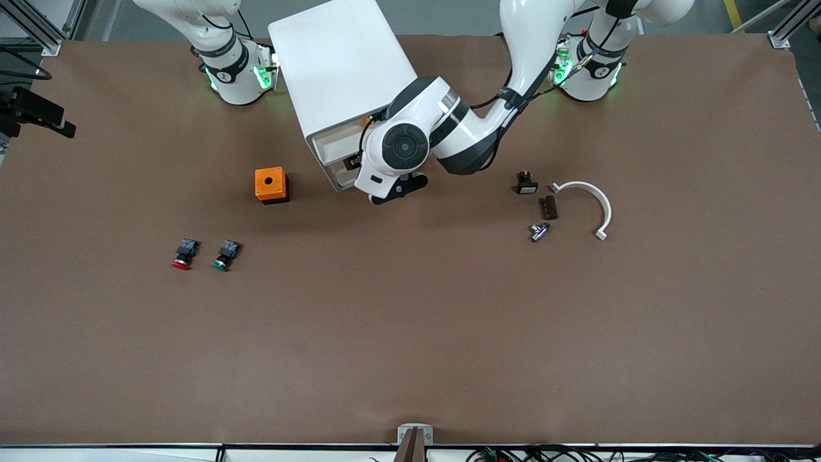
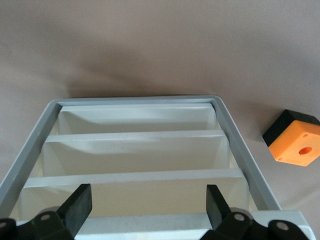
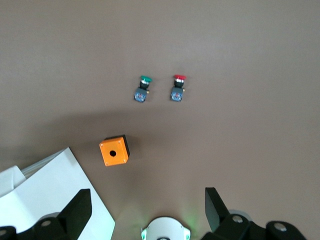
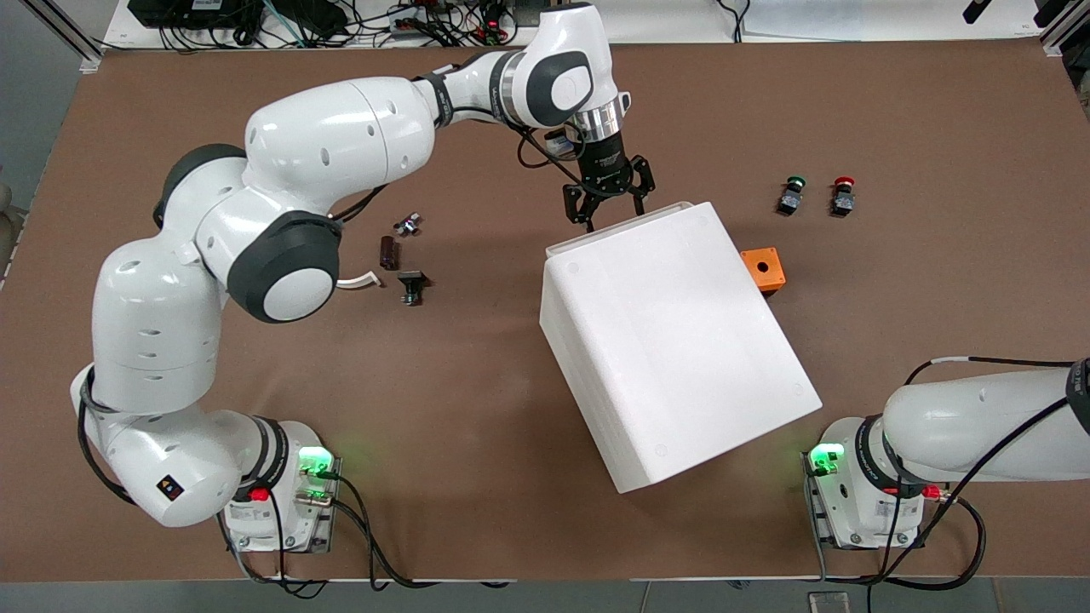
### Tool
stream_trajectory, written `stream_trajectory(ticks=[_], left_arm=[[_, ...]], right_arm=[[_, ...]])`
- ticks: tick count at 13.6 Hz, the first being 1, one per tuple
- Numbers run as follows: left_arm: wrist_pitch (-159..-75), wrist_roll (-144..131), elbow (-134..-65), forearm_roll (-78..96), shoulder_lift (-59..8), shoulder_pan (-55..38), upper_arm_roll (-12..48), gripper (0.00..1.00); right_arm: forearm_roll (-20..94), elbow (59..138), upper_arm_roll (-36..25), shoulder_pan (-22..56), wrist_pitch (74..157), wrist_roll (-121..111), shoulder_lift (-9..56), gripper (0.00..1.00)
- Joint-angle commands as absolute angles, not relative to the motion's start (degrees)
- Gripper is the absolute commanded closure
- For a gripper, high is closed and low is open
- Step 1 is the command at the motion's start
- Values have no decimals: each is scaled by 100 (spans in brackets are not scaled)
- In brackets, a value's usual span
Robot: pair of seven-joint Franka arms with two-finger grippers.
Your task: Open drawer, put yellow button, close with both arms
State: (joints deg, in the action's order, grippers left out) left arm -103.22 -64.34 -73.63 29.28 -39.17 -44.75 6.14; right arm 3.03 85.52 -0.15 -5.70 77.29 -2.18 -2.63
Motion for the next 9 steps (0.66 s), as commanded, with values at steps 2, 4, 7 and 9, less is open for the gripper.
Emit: stream_trajectory(ticks=[2, 4, 7, 9], left_arm=[[-10310, -6469, -7540, 3252, -3797, -4500, 720, 0], [-10310, -6469, -7672, 3252, -3797, -4500, 764, 0], [-10310, -6469, -7831, 3261, -3806, -4500, 879, 0], [-10310, -6469, -7866, 3261, -3806, -4500, 958, 0]], right_arm=[[299, 8850, -9, -527, 7857, -176, -518, 0], [299, 8912, -9, -449, 7866, -176, -589, 0], [290, 8930, -9, -325, 7866, -184, -615, 0], [273, 8930, -9, -325, 7919, -185, -650, 0]])
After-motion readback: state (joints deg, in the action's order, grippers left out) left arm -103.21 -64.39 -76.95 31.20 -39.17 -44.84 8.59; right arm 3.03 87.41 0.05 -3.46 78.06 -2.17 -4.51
